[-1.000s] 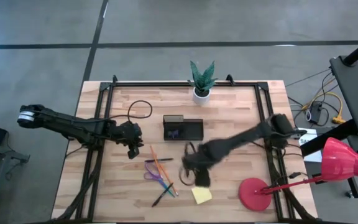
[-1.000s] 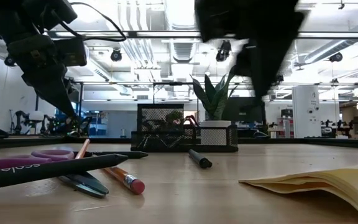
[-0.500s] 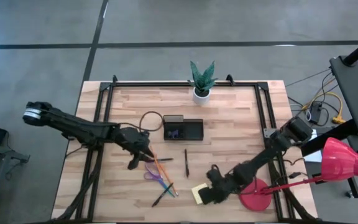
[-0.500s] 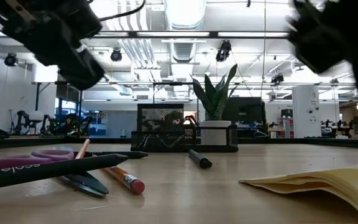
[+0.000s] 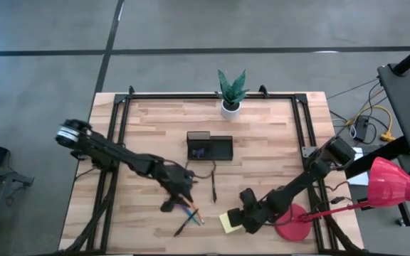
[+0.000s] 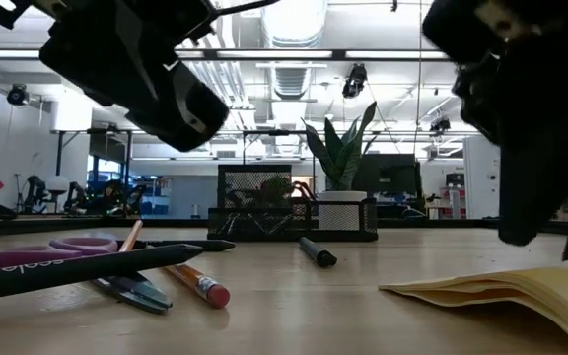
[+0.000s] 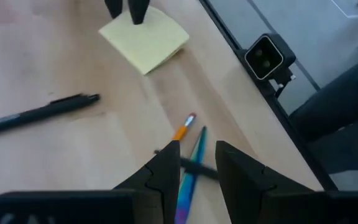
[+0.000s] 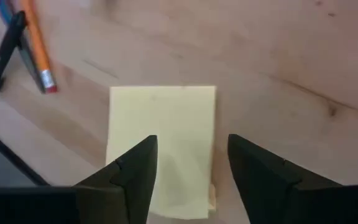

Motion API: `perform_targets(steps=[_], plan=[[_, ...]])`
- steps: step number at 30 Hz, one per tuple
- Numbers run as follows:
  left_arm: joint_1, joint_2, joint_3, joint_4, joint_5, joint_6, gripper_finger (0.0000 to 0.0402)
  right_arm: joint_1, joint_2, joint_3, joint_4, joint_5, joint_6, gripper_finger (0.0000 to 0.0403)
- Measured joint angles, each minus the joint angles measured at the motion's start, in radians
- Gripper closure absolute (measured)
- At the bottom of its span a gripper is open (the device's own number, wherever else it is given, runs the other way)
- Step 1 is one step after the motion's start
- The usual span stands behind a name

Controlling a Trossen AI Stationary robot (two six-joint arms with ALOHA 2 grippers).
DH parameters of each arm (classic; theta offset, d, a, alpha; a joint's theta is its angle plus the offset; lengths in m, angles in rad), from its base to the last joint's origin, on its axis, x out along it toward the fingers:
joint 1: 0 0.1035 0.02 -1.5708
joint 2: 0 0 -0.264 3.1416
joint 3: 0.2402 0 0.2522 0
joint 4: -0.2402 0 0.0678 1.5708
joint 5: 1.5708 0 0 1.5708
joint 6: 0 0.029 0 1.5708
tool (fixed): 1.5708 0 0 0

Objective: Pick and place office supplies into organizer
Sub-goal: Put the sticky note into the desk organizer

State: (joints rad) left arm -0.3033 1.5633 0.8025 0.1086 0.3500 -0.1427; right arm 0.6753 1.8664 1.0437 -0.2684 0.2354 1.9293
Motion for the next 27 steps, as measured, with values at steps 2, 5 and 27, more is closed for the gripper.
perform_targets(steps=[2,5,27], plan=[[-0.016,0.044,0.032,0.017,0.000,0.004,0.0314,0.003,0.015,0.013,0.024,-0.008,-0.006,0.0213],[-0.031,0.105,0.079,0.039,0.000,0.020,0.0314,0.007,0.040,0.035,0.024,-0.027,-0.038,0.0213],[-0.059,0.329,0.220,0.041,-0.057,-0.004,0.0314,-0.013,0.185,0.156,0.054,0.083,-0.148,0.0367]])
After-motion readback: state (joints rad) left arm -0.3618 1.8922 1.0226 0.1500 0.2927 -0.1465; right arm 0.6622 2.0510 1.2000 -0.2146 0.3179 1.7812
